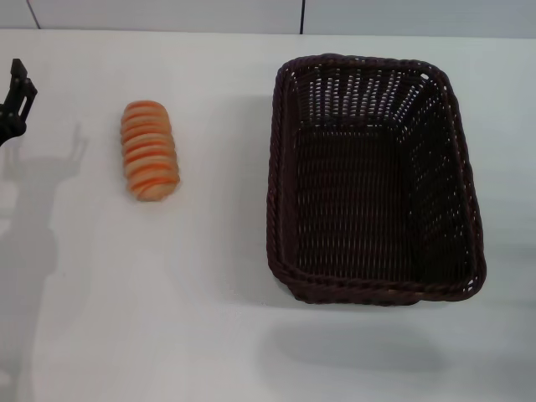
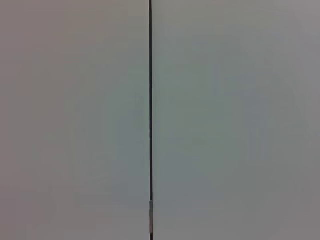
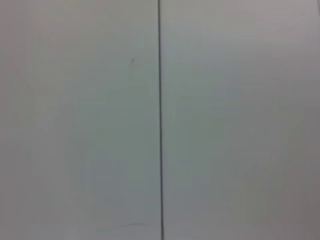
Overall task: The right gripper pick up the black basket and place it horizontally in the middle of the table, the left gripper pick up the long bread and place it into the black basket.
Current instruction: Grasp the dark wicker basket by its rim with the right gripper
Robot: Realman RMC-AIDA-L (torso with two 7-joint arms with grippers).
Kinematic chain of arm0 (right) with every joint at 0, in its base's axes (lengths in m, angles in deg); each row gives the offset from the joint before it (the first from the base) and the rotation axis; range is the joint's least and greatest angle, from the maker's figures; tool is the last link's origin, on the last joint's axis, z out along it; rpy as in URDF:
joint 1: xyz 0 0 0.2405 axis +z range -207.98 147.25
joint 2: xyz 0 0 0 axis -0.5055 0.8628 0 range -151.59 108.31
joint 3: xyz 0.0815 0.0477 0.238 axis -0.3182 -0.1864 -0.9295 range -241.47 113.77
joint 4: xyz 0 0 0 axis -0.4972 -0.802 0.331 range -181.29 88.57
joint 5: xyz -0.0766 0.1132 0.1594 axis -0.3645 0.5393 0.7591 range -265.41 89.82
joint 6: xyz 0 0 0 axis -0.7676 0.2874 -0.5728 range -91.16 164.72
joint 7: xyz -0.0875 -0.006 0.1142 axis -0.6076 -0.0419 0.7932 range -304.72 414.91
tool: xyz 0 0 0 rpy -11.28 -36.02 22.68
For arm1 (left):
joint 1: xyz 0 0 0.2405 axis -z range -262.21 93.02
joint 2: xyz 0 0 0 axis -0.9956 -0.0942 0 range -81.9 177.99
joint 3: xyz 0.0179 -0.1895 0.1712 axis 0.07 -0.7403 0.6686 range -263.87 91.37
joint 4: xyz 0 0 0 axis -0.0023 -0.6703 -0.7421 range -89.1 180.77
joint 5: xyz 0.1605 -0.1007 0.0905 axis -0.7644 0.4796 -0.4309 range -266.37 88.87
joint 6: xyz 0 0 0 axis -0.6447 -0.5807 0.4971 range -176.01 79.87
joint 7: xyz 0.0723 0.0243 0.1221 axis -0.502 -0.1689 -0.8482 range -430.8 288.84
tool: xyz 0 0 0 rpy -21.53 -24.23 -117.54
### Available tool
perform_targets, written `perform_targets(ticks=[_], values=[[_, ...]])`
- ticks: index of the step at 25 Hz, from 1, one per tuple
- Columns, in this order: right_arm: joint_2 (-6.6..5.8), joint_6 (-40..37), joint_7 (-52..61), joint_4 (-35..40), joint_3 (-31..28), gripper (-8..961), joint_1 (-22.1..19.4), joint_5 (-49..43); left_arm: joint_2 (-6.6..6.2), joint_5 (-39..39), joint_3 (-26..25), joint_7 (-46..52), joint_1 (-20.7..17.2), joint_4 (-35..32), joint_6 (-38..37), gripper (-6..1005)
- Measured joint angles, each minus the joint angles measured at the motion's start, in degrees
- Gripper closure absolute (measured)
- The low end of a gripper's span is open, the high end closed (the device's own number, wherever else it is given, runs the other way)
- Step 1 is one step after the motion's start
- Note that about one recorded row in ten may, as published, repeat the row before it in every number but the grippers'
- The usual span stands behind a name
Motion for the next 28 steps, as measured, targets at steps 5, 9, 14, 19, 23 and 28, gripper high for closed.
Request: perform_targets(ticks=[5, 9, 14, 19, 23, 28], values=[[-0.06, 0.14, -0.22, 0.46, 1.75, 129, 0.29, -0.36, 0.00, 0.03, 0.27, 0.00, -0.13, -0.06, 0.01, 140], [-0.76, -0.83, -0.37, 2.84, 3.27, 129, -0.01, -0.45, 0.00, -0.02, 0.28, 0.00, -0.14, -0.46, 0.05, 140], [-10.54, -13.92, -5.10, 24.59, 5.71, 129, -4.15, -2.43, 0.01, -0.03, 0.29, 0.00, 0.21, -1.41, 0.63, 141], [-21.10, -36.80, -8.53, 49.80, 2.63, 129, -6.76, -2.83, 0.00, 0.05, 0.10, 0.00, 0.83, -2.60, 1.49, 142], [-21.14, -52.82, -9.52, 59.91, -4.24, 129, -9.57, -7.80, 0.00, 0.06, 0.11, 0.00, 1.73, -3.68, 2.08, 142], [-14.40, -69.45, -10.42, 66.65, -14.72, 130, -15.43, -18.36, -0.04, 0.07, -0.03, 0.00, 1.99, -4.02, 2.12, 143]])
